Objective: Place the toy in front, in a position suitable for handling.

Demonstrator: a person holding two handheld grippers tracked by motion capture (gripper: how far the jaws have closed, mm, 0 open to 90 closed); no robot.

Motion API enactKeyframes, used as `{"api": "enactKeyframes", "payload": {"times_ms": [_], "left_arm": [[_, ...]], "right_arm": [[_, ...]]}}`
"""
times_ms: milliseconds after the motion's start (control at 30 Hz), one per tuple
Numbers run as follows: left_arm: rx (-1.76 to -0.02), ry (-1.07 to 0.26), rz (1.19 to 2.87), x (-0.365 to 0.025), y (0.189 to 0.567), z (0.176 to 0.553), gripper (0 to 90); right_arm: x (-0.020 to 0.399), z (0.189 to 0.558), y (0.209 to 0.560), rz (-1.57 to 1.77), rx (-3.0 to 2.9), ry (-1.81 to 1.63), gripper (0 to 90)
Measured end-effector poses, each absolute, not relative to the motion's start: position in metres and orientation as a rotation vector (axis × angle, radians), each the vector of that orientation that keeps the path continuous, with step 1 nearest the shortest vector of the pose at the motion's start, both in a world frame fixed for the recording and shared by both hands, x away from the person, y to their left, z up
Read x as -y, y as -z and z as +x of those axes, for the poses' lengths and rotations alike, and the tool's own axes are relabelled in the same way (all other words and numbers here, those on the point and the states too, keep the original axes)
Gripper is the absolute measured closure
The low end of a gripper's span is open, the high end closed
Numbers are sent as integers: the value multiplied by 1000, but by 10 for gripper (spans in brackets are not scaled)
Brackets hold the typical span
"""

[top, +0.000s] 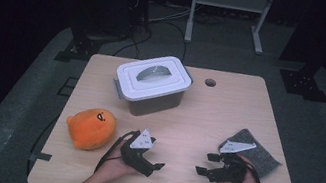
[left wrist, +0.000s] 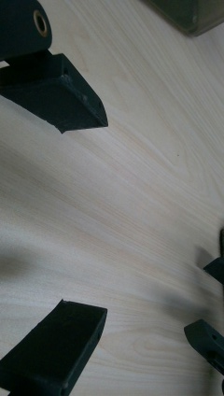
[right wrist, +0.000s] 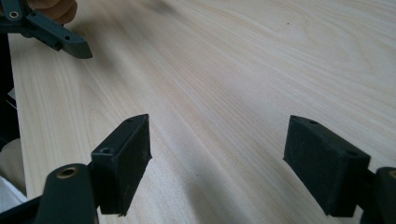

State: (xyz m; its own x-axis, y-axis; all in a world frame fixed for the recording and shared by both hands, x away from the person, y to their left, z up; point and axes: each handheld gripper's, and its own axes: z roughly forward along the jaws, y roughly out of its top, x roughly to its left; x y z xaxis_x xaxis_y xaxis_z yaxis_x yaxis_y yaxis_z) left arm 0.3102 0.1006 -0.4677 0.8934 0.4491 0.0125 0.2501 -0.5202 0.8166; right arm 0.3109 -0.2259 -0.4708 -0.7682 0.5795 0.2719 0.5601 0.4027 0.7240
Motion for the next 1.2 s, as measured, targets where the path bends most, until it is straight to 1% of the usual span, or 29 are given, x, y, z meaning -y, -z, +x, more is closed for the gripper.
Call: {"api": "enactKeyframes", "payload": {"times_ms": [400, 500, 700, 833, 1067, 1200], "left_arm": [[-494, -268, 2136, -102, 464, 311, 79], [-467, -286, 2141, -103, 459, 309, 79], [-409, -303, 2080, -107, 442, 303, 79], [-382, -348, 2037, -113, 429, 299, 78], [-401, -357, 1998, -127, 419, 301, 78], [-409, -390, 1972, -141, 410, 301, 78]], "right_arm": [[227, 311, 472, 1063, -2617, -1342, 216], [226, 311, 471, 1057, -2621, -1335, 216], [223, 311, 471, 1052, -2627, -1324, 216], [223, 311, 472, 1050, -2627, -1334, 216], [224, 312, 472, 1057, -2628, -1340, 216], [223, 311, 472, 1051, -2629, -1338, 216]]}}
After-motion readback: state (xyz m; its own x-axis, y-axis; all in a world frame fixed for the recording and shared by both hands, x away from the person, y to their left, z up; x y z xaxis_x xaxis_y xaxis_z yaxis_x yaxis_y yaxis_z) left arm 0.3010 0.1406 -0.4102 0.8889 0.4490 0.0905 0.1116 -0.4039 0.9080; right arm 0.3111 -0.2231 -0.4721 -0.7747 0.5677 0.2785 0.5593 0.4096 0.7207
